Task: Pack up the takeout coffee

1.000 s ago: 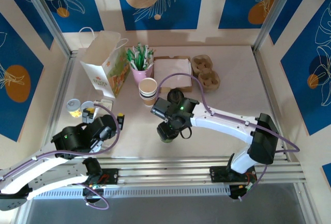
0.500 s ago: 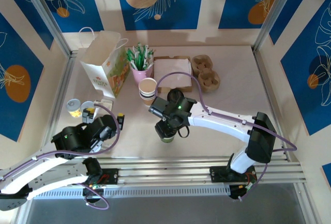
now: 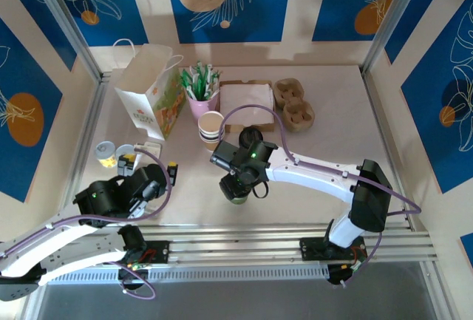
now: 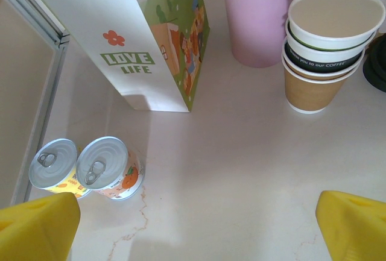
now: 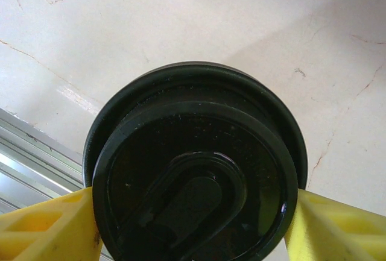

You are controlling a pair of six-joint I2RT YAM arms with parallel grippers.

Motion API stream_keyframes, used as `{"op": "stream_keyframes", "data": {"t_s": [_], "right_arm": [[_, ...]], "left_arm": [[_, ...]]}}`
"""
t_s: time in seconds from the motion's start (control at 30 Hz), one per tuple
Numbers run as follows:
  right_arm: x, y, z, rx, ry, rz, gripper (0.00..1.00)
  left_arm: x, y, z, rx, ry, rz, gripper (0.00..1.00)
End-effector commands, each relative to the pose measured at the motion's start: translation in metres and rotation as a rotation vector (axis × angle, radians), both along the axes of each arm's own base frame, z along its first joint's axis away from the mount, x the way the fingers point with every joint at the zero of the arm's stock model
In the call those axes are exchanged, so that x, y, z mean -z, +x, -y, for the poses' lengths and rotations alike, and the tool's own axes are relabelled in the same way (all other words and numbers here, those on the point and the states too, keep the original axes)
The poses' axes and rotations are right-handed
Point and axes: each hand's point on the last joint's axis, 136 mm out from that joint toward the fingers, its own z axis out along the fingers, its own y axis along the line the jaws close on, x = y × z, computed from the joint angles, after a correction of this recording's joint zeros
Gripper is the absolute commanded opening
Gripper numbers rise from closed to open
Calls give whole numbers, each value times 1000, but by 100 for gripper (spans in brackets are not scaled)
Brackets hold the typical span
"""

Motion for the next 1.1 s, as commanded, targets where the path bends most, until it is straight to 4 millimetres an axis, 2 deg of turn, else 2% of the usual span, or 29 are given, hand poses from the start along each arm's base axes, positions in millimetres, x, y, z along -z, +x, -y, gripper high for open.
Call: {"op": "stream_keyframes", "data": {"t_s": [0.0, 0.77, 1.07], "right_arm": [[-3, -1, -4, 15, 5, 0, 73], [-10, -9, -7, 2, 7, 0, 80], [-6, -7, -2, 7, -21, 7, 81]], "left_arm": [[2, 0, -7, -15, 29, 6, 100], [2, 0, -7, -13, 33, 6, 100], [2, 0, -7, -13, 36, 5, 100]]}}
